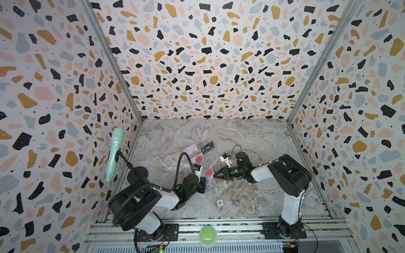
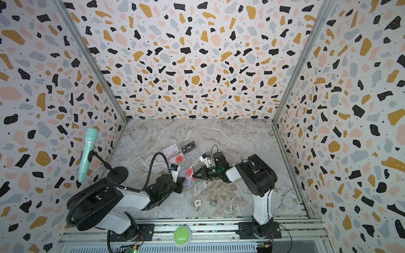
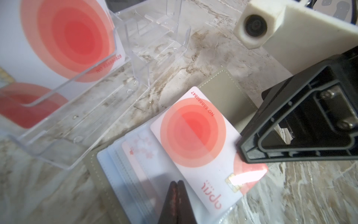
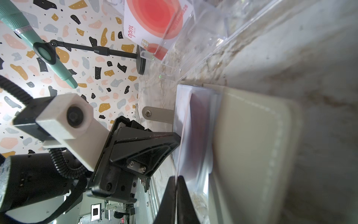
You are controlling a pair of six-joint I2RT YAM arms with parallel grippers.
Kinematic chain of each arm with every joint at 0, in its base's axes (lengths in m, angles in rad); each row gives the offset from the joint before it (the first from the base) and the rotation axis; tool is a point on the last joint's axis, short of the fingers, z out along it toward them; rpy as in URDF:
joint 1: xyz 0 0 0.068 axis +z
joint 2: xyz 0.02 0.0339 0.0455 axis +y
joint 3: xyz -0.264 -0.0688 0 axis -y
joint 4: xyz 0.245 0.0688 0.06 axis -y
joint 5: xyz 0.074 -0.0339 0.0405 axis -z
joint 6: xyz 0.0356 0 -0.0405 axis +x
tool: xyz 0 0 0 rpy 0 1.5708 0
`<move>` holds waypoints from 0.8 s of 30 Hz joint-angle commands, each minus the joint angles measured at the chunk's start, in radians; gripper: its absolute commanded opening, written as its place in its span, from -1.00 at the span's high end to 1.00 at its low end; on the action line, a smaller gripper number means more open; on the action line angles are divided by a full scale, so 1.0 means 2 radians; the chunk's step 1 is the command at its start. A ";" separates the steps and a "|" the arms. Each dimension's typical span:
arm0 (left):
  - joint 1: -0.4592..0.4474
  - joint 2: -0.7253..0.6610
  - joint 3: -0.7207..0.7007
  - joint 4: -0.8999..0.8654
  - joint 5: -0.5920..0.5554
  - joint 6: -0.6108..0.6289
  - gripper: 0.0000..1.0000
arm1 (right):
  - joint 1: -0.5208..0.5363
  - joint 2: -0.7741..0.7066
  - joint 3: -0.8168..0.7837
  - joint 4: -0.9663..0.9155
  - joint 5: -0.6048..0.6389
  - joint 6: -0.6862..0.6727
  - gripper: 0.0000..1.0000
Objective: Take the credit cards out of the card holder
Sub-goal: Take out the credit card from the card slot.
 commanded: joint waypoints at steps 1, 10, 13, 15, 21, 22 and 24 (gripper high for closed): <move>0.002 0.007 -0.014 -0.039 0.000 -0.004 0.96 | -0.008 -0.033 -0.004 -0.015 0.000 -0.026 0.87; 0.001 0.002 -0.008 -0.049 -0.004 -0.001 0.96 | -0.028 -0.067 -0.007 -0.082 0.012 -0.073 0.90; 0.002 0.001 -0.005 -0.054 -0.006 0.000 0.95 | -0.032 -0.078 -0.001 -0.120 0.028 -0.098 0.90; 0.002 -0.002 -0.003 -0.058 -0.008 0.000 0.95 | -0.033 -0.085 0.006 -0.155 0.043 -0.121 0.91; 0.001 -0.015 0.010 -0.082 -0.019 0.001 0.90 | -0.033 -0.116 0.019 -0.224 0.075 -0.170 0.92; 0.001 -0.019 0.015 -0.090 -0.020 0.001 0.88 | -0.033 -0.124 0.020 -0.231 0.079 -0.179 0.93; 0.001 -0.032 0.027 -0.110 -0.022 0.006 0.83 | -0.034 -0.141 0.018 -0.240 0.084 -0.197 0.93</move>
